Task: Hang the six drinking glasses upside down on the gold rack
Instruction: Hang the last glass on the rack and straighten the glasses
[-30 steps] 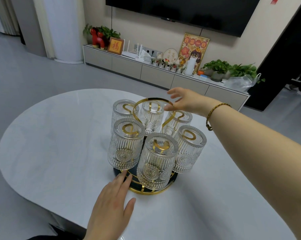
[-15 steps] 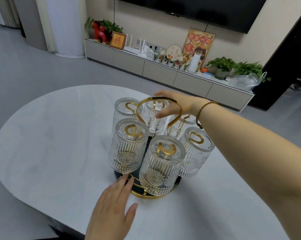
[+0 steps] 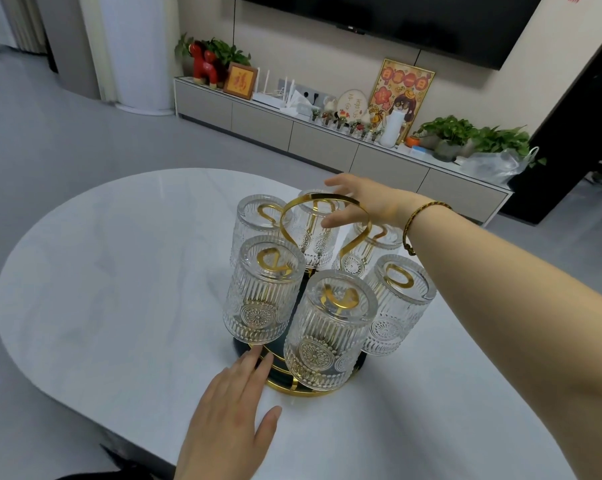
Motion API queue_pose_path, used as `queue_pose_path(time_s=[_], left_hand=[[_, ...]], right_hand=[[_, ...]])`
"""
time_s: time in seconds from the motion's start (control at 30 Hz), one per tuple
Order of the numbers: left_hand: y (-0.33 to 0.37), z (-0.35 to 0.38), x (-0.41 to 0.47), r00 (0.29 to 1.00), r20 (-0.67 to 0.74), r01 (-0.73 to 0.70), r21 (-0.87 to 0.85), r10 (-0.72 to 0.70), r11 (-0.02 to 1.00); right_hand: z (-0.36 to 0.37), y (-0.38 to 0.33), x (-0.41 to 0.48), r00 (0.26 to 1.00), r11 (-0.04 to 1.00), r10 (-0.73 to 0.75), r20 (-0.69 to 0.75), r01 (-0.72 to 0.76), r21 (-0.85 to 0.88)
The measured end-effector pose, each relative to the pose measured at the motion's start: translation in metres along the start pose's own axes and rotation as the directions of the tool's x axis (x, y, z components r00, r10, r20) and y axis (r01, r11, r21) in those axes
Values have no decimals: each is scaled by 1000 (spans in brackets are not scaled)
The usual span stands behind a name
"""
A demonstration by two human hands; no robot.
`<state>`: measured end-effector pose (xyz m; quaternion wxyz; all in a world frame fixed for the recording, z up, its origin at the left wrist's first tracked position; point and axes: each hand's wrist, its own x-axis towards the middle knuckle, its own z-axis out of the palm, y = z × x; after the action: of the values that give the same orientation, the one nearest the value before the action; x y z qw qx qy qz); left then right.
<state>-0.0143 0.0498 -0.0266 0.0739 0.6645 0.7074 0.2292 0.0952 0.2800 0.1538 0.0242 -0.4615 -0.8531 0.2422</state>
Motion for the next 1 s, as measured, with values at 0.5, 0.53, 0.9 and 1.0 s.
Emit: queue_pose_path(time_s=[0.5, 0.53, 0.9, 1.0], left_hand=[[-7, 7, -6, 991, -62, -113, 80, 118, 990], [-7, 6, -7, 990, -60, -121, 62, 125, 991], [-10, 9, -8, 976, -152, -151, 45, 157, 987], [-11, 10, -7, 974, -167, -144, 59, 152, 988]], right_hand=[[-28, -85, -20, 969, 984, -155, -194, 135, -115], [-21, -97, -16, 977, 974, -166, -134, 141, -180], [31, -128, 16, 986, 774, 54, 158, 58, -631], [30, -125, 20, 986, 789, 53, 160, 56, -612]])
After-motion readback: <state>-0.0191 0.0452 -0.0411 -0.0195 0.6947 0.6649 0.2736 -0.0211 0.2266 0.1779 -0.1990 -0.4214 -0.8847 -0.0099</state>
